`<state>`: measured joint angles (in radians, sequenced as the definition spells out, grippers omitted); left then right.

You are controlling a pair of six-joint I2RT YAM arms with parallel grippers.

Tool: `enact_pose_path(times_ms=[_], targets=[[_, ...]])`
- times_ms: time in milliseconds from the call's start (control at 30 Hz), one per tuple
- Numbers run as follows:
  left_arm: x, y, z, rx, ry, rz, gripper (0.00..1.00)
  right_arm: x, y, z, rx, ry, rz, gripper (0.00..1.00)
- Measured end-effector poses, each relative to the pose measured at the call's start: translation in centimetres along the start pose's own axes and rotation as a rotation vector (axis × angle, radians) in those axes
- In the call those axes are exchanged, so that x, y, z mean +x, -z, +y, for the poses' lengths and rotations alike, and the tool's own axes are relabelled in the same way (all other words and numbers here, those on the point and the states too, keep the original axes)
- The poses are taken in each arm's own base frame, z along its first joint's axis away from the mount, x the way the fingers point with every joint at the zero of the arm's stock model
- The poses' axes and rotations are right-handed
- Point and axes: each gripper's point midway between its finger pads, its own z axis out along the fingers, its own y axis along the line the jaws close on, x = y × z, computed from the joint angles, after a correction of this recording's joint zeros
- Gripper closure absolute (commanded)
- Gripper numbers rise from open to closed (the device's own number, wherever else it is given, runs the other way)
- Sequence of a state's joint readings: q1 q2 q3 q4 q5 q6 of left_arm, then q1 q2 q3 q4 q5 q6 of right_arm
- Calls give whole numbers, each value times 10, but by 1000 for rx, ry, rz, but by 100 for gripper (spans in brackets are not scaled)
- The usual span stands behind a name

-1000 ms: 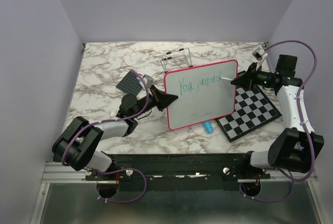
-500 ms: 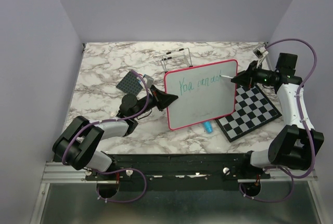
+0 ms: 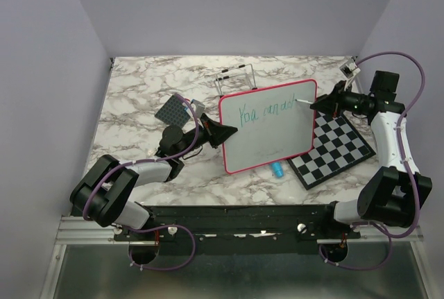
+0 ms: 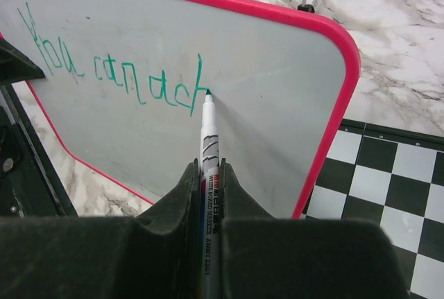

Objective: Write a sentence on the whiteboard

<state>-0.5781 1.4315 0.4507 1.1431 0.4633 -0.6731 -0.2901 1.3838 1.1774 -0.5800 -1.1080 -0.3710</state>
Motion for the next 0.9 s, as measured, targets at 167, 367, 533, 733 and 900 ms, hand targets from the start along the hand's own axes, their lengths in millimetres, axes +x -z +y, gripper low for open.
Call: enact_pose_path(times_ms=[167, 367, 533, 733, 900], targets=[[0, 0, 0, 0, 0, 0, 100, 10, 0, 2, -12, 8, 27, 99], [0, 0, 0, 0, 0, 0, 100, 22, 1, 3, -17, 0, 57, 99], [0, -1, 0, 1, -3, 0, 100, 22, 11, -6, 18, -16, 48, 99], [0, -1, 0, 1, -4, 0, 100, 8, 19, -6, 28, 10, 18, 99], [0, -1, 0, 1, -3, 0, 100, -1, 24, 11, 2, 43, -11, 99]])
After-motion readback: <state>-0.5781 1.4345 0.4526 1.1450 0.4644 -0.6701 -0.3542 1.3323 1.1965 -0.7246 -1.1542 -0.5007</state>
